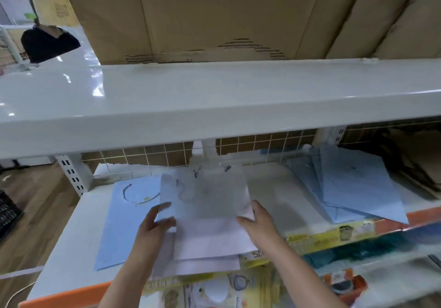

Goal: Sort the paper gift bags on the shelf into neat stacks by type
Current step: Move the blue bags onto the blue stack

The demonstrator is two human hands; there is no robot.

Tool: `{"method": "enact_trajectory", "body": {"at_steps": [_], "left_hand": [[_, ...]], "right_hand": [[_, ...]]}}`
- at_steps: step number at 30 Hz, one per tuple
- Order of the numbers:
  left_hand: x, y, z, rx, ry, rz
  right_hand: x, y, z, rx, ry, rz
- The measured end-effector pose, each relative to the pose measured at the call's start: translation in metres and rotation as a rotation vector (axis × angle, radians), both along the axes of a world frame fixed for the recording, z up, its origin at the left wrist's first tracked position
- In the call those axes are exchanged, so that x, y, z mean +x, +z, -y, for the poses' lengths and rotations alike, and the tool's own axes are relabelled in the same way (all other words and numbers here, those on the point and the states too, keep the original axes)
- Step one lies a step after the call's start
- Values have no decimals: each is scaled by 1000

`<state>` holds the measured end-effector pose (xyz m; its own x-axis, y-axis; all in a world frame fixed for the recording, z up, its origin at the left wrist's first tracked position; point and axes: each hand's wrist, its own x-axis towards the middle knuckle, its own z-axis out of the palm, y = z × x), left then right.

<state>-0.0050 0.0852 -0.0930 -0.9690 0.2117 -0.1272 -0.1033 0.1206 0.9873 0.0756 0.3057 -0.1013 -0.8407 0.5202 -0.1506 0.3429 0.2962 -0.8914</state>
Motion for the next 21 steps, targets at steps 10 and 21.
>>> {"method": "enact_trajectory", "body": {"at_steps": [10,21], "left_hand": [[15,-2,-61,53,196,2],[94,17,-176,148,241,-33]], "right_hand": [[79,22,-88,-81,-191,-172],[181,34,-231,-185,-338,-326]]}}
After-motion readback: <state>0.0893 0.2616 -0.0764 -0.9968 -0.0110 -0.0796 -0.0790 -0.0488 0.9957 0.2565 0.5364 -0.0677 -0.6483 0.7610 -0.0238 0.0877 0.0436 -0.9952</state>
